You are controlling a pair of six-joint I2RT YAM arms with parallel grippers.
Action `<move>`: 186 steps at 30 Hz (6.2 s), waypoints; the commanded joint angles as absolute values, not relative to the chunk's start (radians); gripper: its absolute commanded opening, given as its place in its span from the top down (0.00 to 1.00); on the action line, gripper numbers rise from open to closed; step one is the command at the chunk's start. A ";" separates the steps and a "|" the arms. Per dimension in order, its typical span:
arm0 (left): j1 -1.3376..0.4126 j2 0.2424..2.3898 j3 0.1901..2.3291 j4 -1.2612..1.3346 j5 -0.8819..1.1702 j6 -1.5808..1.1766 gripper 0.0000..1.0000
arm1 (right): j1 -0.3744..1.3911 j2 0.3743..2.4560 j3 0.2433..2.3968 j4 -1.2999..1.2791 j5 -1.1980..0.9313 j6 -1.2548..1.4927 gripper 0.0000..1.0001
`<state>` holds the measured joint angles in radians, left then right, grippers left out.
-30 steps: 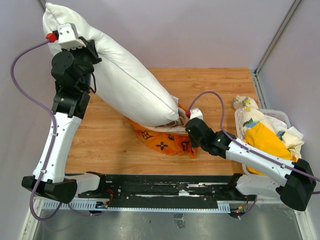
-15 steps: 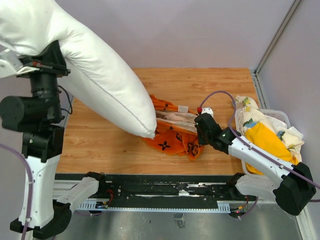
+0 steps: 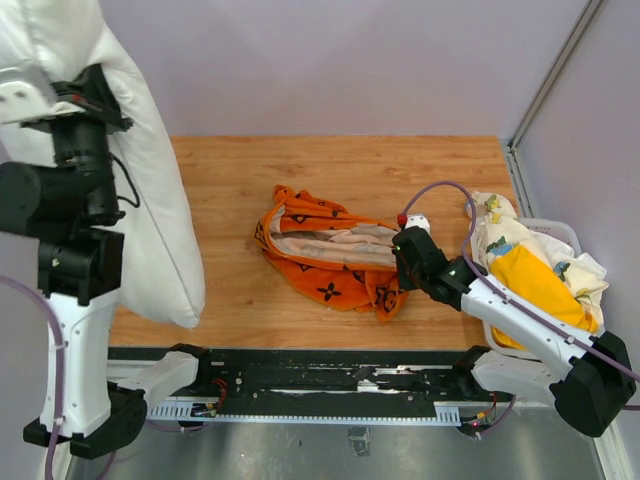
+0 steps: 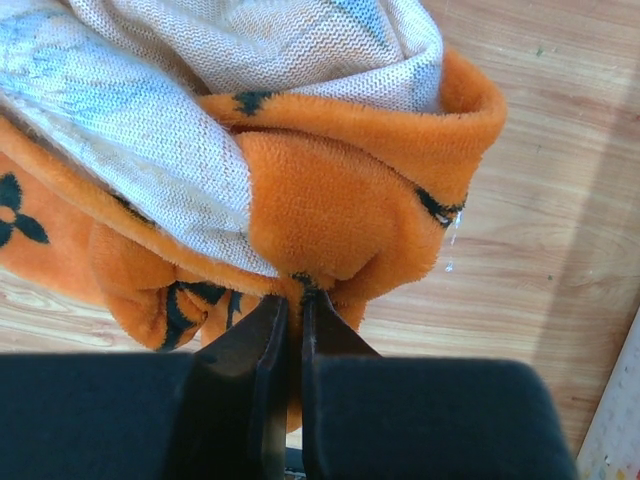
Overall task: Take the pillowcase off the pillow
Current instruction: Place the pillow at the center of the board.
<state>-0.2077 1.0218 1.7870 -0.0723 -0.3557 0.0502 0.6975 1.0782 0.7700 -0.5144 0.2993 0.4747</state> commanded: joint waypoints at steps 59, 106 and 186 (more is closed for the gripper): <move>-0.203 1.015 1.351 -0.066 0.108 0.013 1.00 | 0.822 2.041 1.589 0.805 -0.585 0.839 0.24; 0.216 1.467 1.368 -0.182 -0.645 -0.091 1.00 | 0.784 2.677 2.401 0.229 -0.847 1.583 0.99; 0.124 1.362 1.019 0.157 0.227 -0.276 0.05 | 0.591 1.828 1.600 -0.040 -0.650 0.848 0.01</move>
